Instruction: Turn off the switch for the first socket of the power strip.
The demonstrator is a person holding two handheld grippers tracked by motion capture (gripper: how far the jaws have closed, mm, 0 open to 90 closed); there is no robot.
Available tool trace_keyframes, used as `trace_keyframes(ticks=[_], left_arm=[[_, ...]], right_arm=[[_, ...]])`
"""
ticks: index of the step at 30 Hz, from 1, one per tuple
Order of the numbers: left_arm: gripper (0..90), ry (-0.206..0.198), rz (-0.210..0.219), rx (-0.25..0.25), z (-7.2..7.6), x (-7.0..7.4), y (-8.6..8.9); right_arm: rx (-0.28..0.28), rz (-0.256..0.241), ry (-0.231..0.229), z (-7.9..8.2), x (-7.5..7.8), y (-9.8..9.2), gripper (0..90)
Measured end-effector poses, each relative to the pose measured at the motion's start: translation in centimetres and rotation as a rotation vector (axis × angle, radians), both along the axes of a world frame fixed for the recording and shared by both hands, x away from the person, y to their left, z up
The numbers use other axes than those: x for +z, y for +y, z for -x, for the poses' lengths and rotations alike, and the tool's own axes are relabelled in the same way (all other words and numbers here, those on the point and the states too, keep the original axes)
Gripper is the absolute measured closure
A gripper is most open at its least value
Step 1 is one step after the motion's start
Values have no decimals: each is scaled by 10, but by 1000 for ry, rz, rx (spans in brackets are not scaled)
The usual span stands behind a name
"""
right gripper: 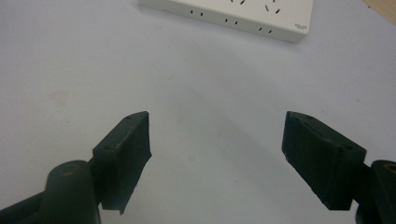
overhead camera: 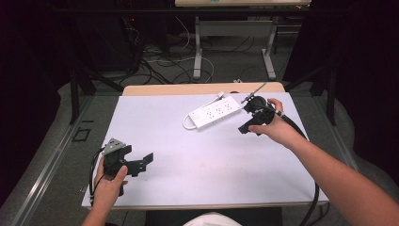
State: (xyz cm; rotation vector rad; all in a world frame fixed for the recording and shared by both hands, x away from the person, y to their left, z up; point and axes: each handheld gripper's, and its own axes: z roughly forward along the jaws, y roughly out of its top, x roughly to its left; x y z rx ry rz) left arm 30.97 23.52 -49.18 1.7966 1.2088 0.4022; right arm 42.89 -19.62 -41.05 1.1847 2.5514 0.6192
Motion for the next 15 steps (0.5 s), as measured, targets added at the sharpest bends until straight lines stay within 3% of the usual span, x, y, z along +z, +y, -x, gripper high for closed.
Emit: trace_keyframes(ticks=[15], left_arm=[[37, 1, 0, 0, 0, 0, 1]], right_arm=[[25, -12, 25, -22, 3, 16, 304]])
